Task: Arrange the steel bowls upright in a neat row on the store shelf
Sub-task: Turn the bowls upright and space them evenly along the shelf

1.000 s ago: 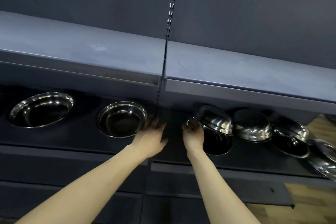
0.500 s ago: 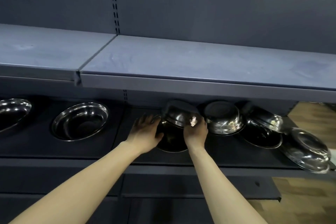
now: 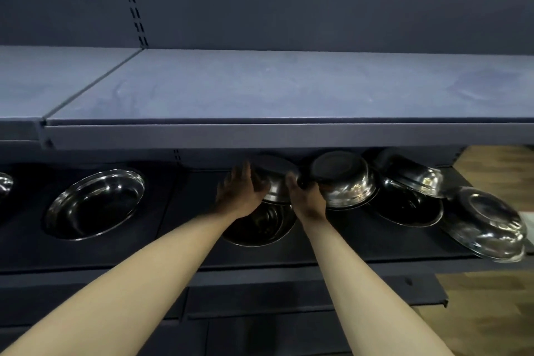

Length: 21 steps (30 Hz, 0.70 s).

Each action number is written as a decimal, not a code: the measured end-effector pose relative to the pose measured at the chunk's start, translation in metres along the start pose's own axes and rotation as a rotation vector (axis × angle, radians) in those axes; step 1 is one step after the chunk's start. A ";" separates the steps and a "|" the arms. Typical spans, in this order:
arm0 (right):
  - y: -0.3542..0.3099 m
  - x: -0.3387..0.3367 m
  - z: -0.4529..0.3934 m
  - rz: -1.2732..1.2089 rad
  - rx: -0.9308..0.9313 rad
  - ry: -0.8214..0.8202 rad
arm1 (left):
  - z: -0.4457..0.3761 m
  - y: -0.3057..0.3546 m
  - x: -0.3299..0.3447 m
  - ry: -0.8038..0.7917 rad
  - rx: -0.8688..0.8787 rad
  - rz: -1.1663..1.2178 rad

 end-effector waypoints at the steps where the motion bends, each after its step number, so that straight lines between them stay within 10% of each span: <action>1: 0.000 0.000 -0.003 0.036 0.009 -0.007 | -0.005 -0.001 0.003 -0.017 -0.026 0.016; 21: -0.014 0.011 0.052 0.120 -0.434 0.092 | 0.041 -0.042 -0.021 0.201 -0.176 0.769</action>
Point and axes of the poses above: each hand's wrist, its own z-axis away from the middle knuckle, its own x-axis out of the palm, y = z × x, the point moved 2 cm from there along -z, towards the middle knuckle, and after that the axes turned 4 degrees about -x, right-handed, at the moved point
